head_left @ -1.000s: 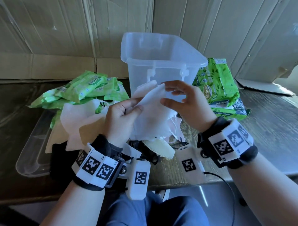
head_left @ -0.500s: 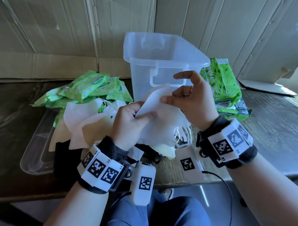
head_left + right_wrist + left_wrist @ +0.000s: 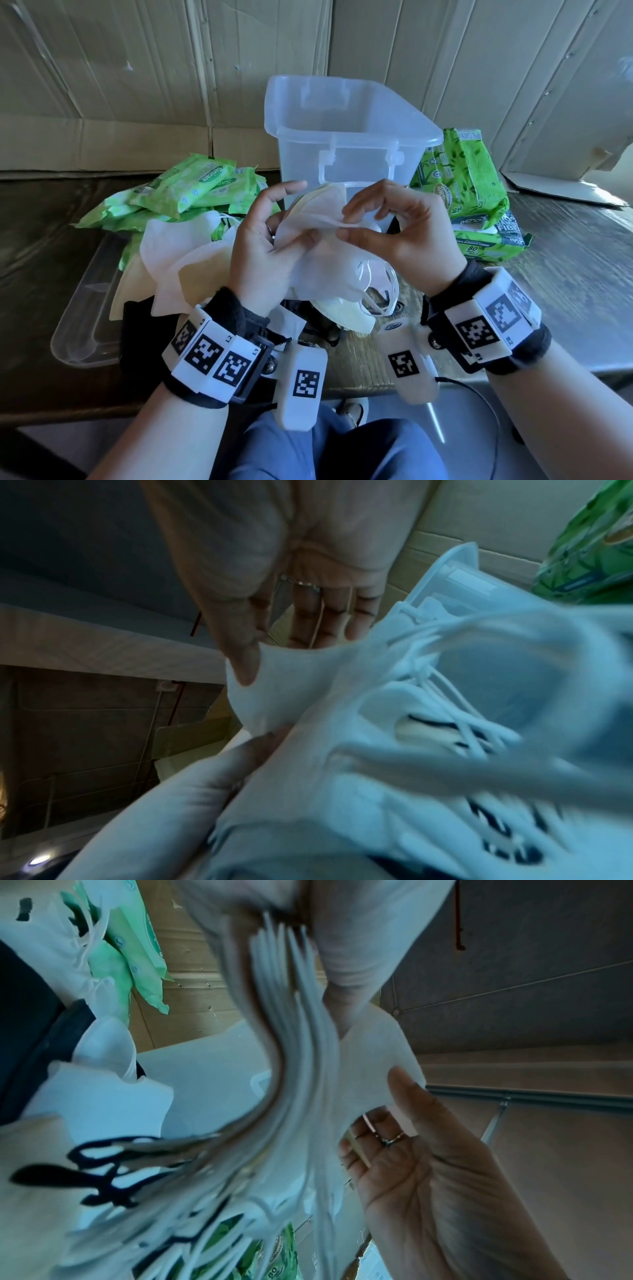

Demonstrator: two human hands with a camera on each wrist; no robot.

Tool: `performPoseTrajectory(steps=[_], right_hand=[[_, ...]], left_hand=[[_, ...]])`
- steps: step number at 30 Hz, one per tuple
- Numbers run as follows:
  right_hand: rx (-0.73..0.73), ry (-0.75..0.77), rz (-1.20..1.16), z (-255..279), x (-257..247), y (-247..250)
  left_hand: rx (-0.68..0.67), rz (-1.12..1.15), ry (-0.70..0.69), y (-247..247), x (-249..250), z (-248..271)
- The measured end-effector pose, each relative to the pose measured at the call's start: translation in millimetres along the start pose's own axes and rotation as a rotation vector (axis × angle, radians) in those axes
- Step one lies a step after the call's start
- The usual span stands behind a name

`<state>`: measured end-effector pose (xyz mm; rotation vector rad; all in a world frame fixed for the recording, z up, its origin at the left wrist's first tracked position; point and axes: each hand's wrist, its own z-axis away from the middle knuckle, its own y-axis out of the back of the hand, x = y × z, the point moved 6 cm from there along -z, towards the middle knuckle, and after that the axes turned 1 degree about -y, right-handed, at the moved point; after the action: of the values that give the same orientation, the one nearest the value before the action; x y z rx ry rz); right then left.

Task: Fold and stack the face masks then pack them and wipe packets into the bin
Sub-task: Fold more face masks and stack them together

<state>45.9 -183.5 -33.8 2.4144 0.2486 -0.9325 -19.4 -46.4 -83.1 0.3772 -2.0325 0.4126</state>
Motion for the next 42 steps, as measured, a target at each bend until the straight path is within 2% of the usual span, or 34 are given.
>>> performPoseTrajectory(steps=[3, 6, 13, 17, 20, 24, 30, 32, 37, 42], right_hand=[[-0.077, -0.075, 0.052, 3, 9, -7], [-0.082, -0.068, 0.059, 5, 11, -9], [-0.088, -0.146, -0.227, 5, 13, -1], [-0.185, -0.25, -0.271, 4, 22, -2], [-0.155, -0.27, -0.225, 2, 24, 0], [-0.134, -0.234, -0.142, 3, 21, 2], [-0.1, -0.016, 0.216, 4, 4, 6], [-0.106, 0.019, 0.267, 3, 3, 4], [-0.13, 0.008, 0.342, 0, 5, 3], [-0.237, -0.11, 0.455, -2, 10, -3]], left_hand=[[0.001, -0.046, -0.009, 0, 1, 0], [-0.041, -0.101, 0.009, -4, 1, 2], [-0.059, -0.046, 0.083, -2, -2, 2], [-0.144, 0.026, 0.078, -9, 4, 3], [-0.157, 0.001, 0.108, -12, 0, 5], [-0.155, -0.048, 0.075, -15, 0, 5], [-0.182, -0.064, -0.006, -18, 7, 6], [-0.181, -0.08, -0.017, -17, 7, 7], [-0.184, -0.121, -0.028, -16, 7, 8], [-0.203, -0.158, -0.03, -16, 4, 10]])
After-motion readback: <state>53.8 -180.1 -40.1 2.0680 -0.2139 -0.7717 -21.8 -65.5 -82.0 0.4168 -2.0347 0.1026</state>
